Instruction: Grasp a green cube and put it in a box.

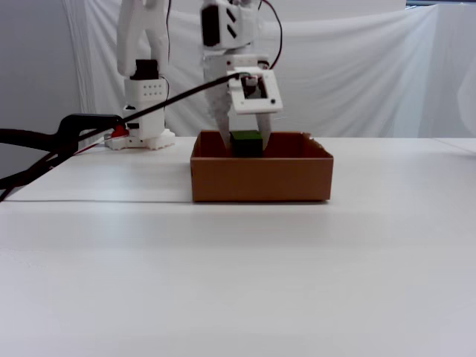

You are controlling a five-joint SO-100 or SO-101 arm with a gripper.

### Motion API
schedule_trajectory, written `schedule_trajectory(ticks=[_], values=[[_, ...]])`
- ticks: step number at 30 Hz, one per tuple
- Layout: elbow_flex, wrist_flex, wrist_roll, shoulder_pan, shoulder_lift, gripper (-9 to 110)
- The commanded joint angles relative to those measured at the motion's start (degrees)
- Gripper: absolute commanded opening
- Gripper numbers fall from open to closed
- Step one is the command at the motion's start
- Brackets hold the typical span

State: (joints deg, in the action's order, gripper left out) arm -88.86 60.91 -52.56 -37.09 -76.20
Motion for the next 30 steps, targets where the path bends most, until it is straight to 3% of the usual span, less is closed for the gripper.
schedule_trajectory(ticks=[1,20,30], values=[[2.8,-0.8,0.4,-1.1,0.7,11],[2.8,-1.5,0.5,-1.1,1.3,17],[2.9,1.3,0.5,3.3,-7.8,21]])
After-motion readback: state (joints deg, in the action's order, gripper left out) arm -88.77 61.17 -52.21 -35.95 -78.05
